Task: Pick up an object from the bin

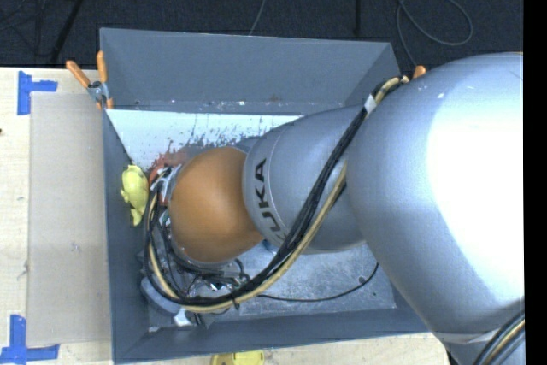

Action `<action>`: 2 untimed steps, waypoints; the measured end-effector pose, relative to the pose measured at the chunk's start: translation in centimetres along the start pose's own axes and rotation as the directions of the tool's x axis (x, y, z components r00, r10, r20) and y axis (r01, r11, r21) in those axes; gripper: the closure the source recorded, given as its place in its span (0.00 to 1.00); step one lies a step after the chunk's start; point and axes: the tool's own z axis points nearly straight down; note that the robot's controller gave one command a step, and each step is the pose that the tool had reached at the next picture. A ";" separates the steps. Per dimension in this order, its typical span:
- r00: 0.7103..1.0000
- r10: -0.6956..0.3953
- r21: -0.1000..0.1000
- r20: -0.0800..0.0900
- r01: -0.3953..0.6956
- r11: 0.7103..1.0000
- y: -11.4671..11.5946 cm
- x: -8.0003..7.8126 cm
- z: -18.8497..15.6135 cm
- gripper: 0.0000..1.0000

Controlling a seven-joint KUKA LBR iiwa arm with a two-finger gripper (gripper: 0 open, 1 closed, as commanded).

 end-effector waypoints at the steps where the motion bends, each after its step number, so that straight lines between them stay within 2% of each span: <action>1: 0.841 -0.540 0.000 0.006 0.540 0.841 0.1 0.0 -0.4 1.00; 2: 0.843 -0.538 0.000 0.006 0.538 0.843 0.1 0.1 -0.4 1.00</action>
Offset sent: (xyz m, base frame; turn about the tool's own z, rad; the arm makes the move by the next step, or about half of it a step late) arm 0.0000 0.0000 0.0000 0.0000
